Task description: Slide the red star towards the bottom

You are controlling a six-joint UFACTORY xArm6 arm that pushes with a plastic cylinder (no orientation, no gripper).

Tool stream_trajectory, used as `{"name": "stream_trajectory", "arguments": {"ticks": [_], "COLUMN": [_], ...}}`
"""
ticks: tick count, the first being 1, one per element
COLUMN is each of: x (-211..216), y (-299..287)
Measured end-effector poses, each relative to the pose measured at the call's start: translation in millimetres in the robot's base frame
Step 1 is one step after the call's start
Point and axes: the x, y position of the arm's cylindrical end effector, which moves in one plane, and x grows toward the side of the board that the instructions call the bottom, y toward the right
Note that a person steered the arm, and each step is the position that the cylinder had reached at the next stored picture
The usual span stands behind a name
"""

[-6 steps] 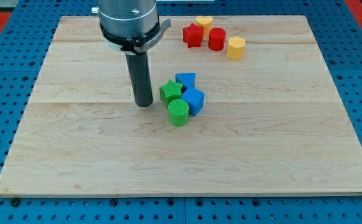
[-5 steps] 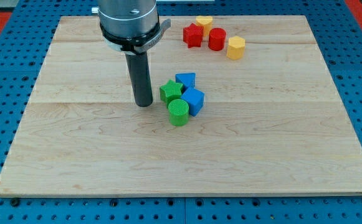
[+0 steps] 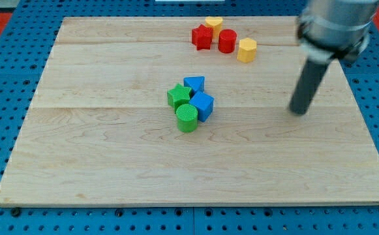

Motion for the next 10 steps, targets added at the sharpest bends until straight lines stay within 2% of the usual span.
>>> {"name": "stream_trajectory", "arguments": {"ticks": [1, 2, 4, 5, 6, 7, 8, 9, 10], "x": [-110.8, -145.4, -160.2, -157.8, -192.0, -167.0, -102.9, -113.4, -60.2], "y": [10.0, -43.1, -191.0, -207.3, -232.1, -285.0, -305.6, -307.9, -339.5]}}
